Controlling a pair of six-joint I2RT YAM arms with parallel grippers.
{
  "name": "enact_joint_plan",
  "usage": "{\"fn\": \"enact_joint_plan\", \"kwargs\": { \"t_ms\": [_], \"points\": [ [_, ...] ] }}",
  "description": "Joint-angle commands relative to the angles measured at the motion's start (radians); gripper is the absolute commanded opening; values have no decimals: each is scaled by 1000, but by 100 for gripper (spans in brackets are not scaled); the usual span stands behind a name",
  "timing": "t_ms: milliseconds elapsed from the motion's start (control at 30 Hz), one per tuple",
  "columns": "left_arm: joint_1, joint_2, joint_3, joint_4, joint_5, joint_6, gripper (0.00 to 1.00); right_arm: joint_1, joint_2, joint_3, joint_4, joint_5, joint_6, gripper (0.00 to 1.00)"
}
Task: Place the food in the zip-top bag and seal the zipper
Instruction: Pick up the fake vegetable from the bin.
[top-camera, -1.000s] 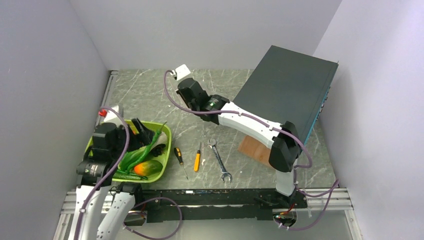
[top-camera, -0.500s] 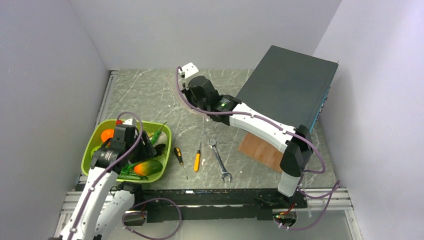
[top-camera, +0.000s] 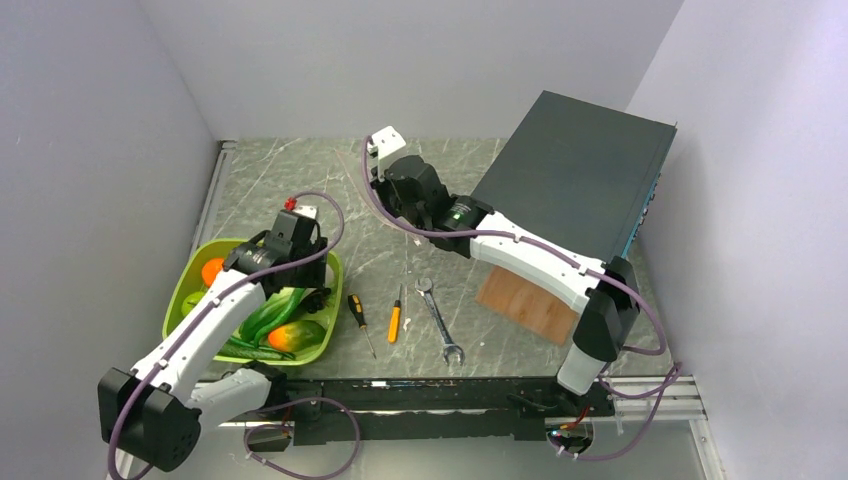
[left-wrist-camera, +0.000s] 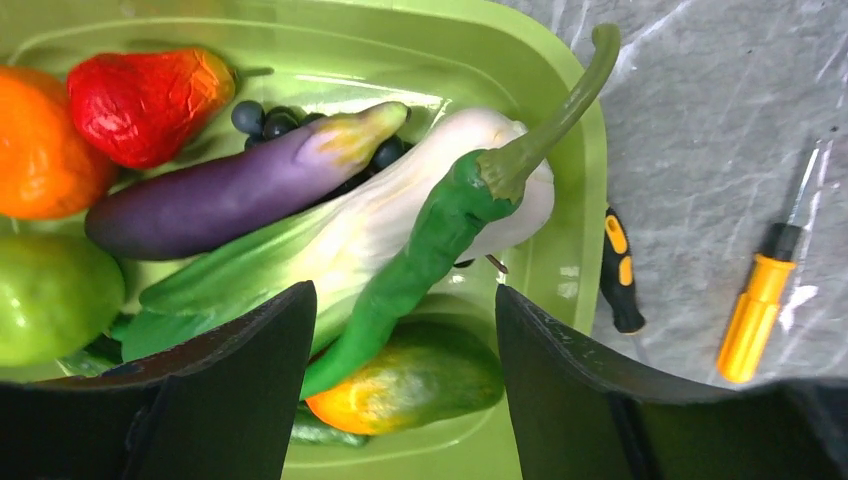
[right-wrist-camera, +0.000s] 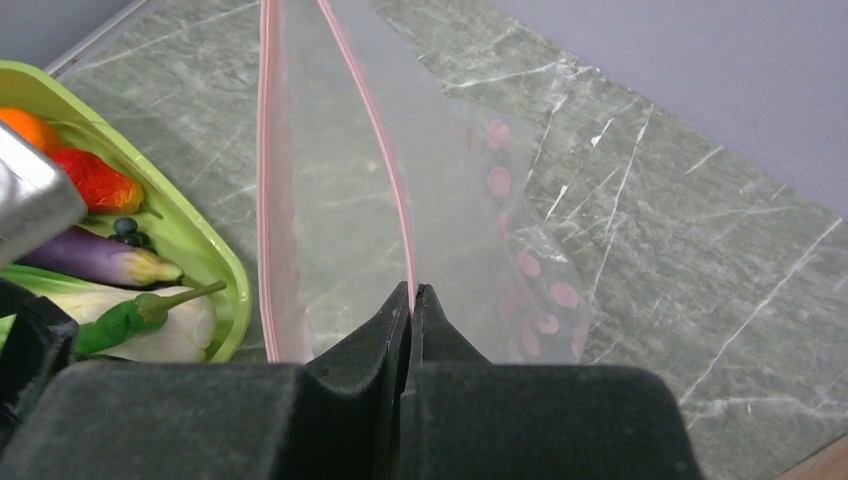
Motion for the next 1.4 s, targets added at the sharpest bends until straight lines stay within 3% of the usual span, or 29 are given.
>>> {"fn": "enact_joint_plan", "kwargs": {
  "t_ms": [0,100,267,433,567,700,800,933,1200,1367],
  "points": [
    [-6,-42,-62,177,-31,187,69,-1,-50,-17,72,4,-17,0],
    [-6,-72,-110,254,17,237,60,-1,-50,-20,77,5,-19,0],
    [-6,-65,-146,347,87,253,60,0,-46,-20,74,-2,-19,0],
    [-6,2,-107,302,29,226,34,-1,-53,-23,73,-5,-21,0],
    [-6,0,-101,291,46,220,33,-1,-61,-30,82,-7,-19,0],
    [-6,-30,-112,315,94,213,45,0,-62,-33,80,-15,-17,0],
    [-5,-22,-118,310,119,206,44,-1,-67,-35,81,-18,-15,0],
    [-5,-13,-104,272,125,183,18,-1,-73,-38,82,-24,-11,0],
    [-5,-206,71,117,99,144,6,-1,-68,-32,75,-52,1,0],
    [-5,-402,167,203,179,164,0,-1,-54,-13,59,-74,7,0]
  ]
}}
